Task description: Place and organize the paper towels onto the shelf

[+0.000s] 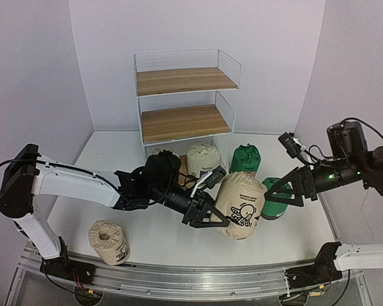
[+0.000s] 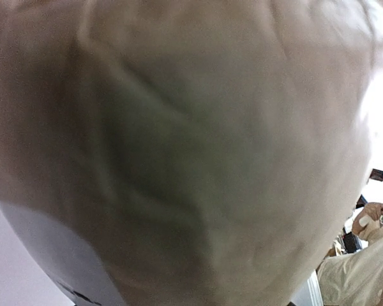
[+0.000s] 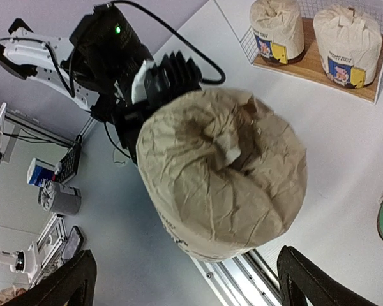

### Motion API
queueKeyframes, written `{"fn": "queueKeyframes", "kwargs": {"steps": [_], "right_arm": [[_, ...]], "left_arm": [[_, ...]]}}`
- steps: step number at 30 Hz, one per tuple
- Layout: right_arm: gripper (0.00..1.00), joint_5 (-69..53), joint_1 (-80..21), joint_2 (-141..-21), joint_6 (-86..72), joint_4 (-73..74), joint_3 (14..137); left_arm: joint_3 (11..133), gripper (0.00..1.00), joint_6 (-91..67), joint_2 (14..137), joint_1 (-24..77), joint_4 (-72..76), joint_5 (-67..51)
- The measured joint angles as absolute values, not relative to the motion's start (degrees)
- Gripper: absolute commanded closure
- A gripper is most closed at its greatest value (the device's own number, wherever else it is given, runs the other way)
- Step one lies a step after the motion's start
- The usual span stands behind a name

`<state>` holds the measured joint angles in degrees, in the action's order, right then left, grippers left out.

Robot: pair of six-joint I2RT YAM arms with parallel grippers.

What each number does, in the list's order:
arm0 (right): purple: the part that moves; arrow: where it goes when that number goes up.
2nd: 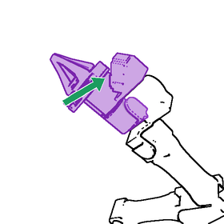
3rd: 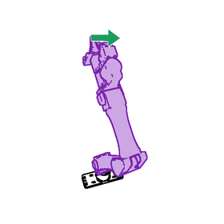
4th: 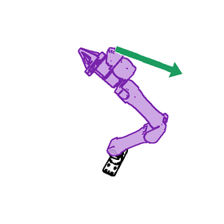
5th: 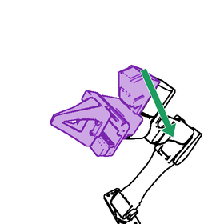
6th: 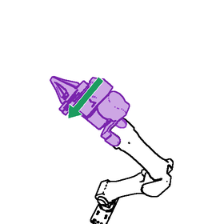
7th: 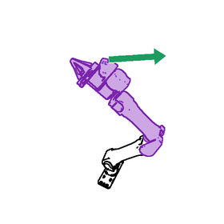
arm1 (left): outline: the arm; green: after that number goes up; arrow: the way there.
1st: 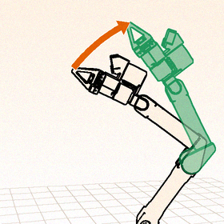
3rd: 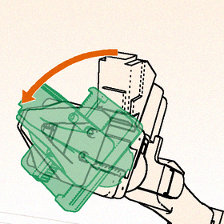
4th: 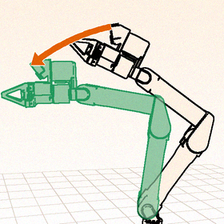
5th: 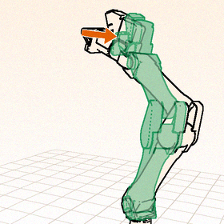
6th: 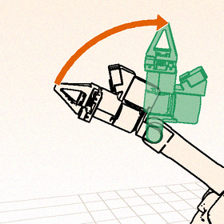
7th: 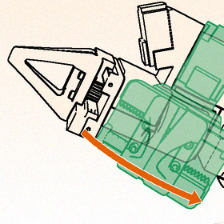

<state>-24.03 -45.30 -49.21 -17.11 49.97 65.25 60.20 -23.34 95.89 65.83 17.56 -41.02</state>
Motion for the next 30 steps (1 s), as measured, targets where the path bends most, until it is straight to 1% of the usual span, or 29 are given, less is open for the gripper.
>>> {"fn": "queueKeyframes", "kwargs": {"steps": [6,13,23,25,30], "right_arm": [[0.04,-25.8,-45.3,-49.2,-14.8,46.7,61.7],[0.04,-23.2,-45.3,-50.5,-14.4,42.1,59.6],[0.02,-18.8,-45.3,-54.2,-18.3,34.0,56.1],[0.03,-18.4,-45.3,-54.4,-19.0,32.7,55.8],[0.09,-18.7,-45.3,-54.2,-20.8,29.4,54.7]], "left_arm": [[60.7,0.78,-24.6,95.7,65.8,17.6,-38.2],[60.8,0.78,-26.0,95.6,65.6,17.9,-36.9],[60.8,0.78,-27.2,95.6,65.4,19.0,-35.9],[60.8,0.78,-27.2,95.5,65.3,19.5,-36.0],[60.8,0.78,-27.3,95.3,65.0,19.9,-35.9]]}}
